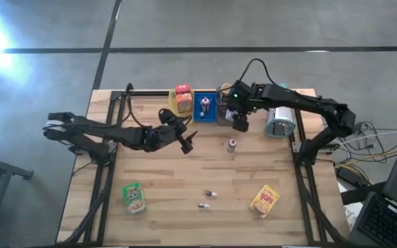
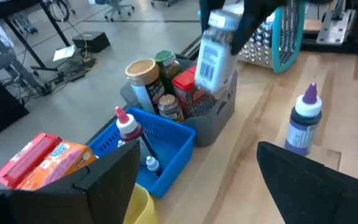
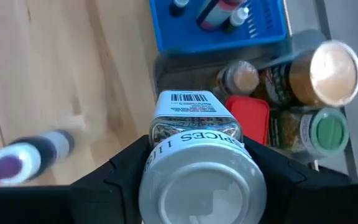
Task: Pick & Place Kitchen Items
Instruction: Put the white seasoning bottle into the black bin
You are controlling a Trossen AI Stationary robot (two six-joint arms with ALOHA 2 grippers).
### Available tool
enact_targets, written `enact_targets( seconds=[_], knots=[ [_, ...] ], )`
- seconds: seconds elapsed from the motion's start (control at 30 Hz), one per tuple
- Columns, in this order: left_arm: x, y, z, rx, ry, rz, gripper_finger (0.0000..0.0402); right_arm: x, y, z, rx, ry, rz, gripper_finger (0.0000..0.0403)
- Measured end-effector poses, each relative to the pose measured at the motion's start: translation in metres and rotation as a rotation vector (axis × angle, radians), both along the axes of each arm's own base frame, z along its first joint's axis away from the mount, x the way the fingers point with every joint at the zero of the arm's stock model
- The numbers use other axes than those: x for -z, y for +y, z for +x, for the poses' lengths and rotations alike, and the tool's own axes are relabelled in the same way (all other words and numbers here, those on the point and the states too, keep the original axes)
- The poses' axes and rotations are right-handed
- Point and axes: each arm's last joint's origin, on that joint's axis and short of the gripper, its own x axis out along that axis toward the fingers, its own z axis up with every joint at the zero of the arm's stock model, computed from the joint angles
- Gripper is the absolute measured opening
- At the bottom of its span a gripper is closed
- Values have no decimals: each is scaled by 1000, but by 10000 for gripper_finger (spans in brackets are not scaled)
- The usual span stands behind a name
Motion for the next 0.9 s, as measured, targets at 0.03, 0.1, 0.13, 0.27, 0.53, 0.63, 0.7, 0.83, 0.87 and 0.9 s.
enact_targets(
  seconds=[0.03,0.1,0.13,0.27,0.53,0.63,0.7,0.83,0.87,0.9],
  knots=[
    [-1,0,0,-1,-4,3,328,-1,-3,3,3,-2,-2,197],
    [-1,1,0,1,3,11,328,-6,-9,9,12,-19,-10,196],
    [-1,1,0,1,4,14,328,-8,-12,12,14,-26,-13,196],
    [-1,3,0,-2,2,17,328,-11,-24,25,-1,24,-13,198],
    [0,6,0,-13,7,16,328,-1,-40,47,-27,144,35,196],
    [4,6,-1,-13,17,16,328,0,-43,51,-41,147,33,196],
    [7,6,-2,-14,31,16,328,0,-44,52,-50,149,31,199],
    [11,6,-3,-18,37,11,328,3,-44,53,-57,152,41,196],
    [11,6,-4,-18,37,11,328,4,-44,53,-58,149,51,196],
    [12,6,-4,-18,40,10,328,4,-44,53,-62,144,62,196]
  ],
)
